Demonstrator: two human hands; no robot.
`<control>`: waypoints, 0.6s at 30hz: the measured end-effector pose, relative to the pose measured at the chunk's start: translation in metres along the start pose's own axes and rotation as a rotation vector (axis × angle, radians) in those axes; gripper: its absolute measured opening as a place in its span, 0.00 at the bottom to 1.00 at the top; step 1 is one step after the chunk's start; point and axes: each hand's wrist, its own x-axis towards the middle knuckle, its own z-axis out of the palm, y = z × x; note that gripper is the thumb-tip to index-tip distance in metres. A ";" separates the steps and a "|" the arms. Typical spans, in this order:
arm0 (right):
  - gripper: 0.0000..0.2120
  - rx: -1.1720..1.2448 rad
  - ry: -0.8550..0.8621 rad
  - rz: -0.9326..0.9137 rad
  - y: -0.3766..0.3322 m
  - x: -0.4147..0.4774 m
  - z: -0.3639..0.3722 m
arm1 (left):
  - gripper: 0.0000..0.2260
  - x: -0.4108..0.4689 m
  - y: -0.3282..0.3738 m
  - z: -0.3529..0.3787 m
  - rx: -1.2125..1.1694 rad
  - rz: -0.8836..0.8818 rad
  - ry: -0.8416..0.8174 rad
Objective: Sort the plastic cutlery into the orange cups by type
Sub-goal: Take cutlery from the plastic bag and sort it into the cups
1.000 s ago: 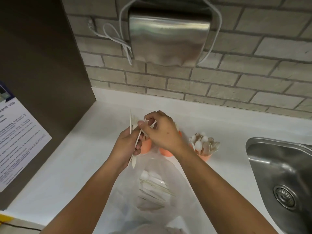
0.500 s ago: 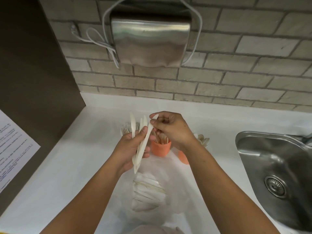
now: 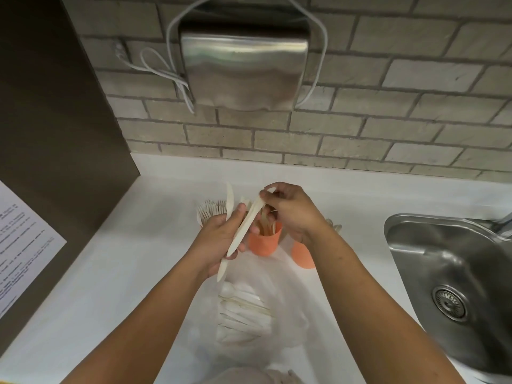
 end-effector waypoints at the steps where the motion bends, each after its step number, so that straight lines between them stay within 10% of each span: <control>1: 0.04 0.015 0.028 -0.014 -0.002 0.001 -0.004 | 0.20 0.002 -0.001 -0.001 0.012 0.014 0.010; 8: 0.06 0.080 0.170 -0.190 -0.033 0.002 -0.032 | 0.16 0.005 -0.007 -0.002 0.069 0.020 0.083; 18: 0.11 -0.578 0.394 -0.505 -0.012 0.006 -0.044 | 0.11 0.012 -0.004 -0.002 -0.260 -0.065 0.104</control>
